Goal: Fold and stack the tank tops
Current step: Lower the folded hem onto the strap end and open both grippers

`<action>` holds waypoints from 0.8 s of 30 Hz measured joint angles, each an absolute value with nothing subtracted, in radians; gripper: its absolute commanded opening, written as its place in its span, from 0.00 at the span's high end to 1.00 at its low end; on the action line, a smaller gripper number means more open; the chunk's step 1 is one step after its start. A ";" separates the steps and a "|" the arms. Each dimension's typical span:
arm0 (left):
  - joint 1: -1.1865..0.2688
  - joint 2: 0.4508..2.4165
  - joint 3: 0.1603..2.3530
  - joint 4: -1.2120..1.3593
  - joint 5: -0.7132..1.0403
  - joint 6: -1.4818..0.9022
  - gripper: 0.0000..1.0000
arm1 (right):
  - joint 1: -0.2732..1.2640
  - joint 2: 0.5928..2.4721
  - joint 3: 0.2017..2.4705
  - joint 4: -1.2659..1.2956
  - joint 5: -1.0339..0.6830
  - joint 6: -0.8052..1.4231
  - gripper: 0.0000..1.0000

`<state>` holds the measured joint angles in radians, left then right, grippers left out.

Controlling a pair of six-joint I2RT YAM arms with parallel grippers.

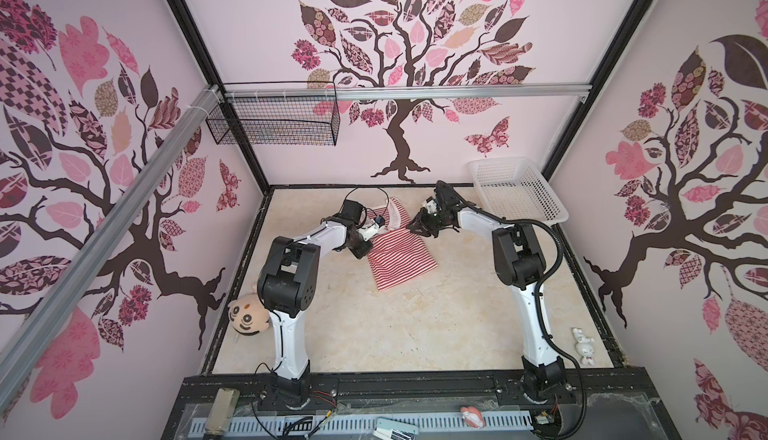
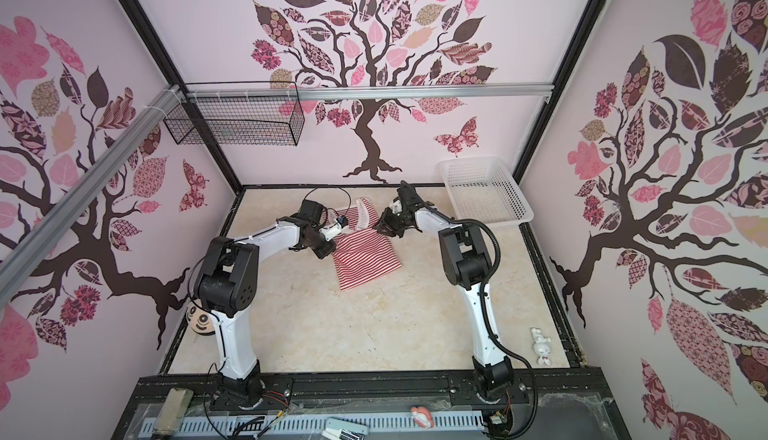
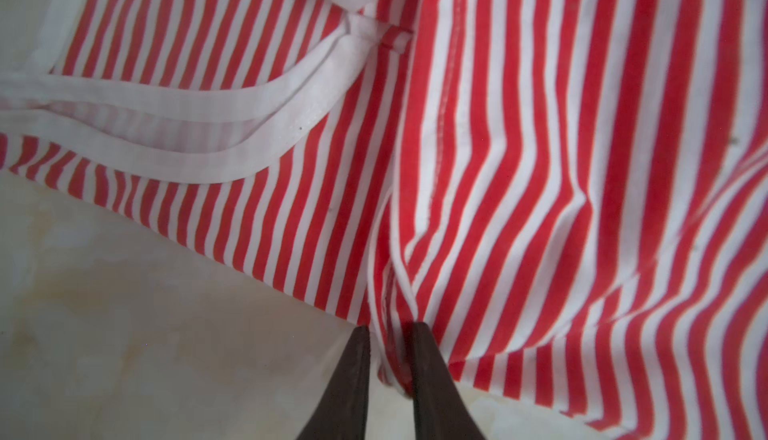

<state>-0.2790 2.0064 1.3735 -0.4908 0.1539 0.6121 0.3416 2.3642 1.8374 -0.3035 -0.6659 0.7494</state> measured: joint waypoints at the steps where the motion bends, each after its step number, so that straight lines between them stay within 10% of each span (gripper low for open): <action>1: -0.278 2.006 1.374 -0.488 0.148 0.602 0.63 | 0.340 2.364 1.840 -0.304 -0.671 0.747 0.62; 11: -0.265 1.829 1.311 -0.428 0.141 0.483 0.48 | 0.332 2.264 1.720 -0.286 -0.683 0.736 0.60; 24: -0.294 1.813 1.261 -0.490 0.313 0.451 0.68 | 0.387 1.996 1.346 -0.200 -0.690 0.694 0.66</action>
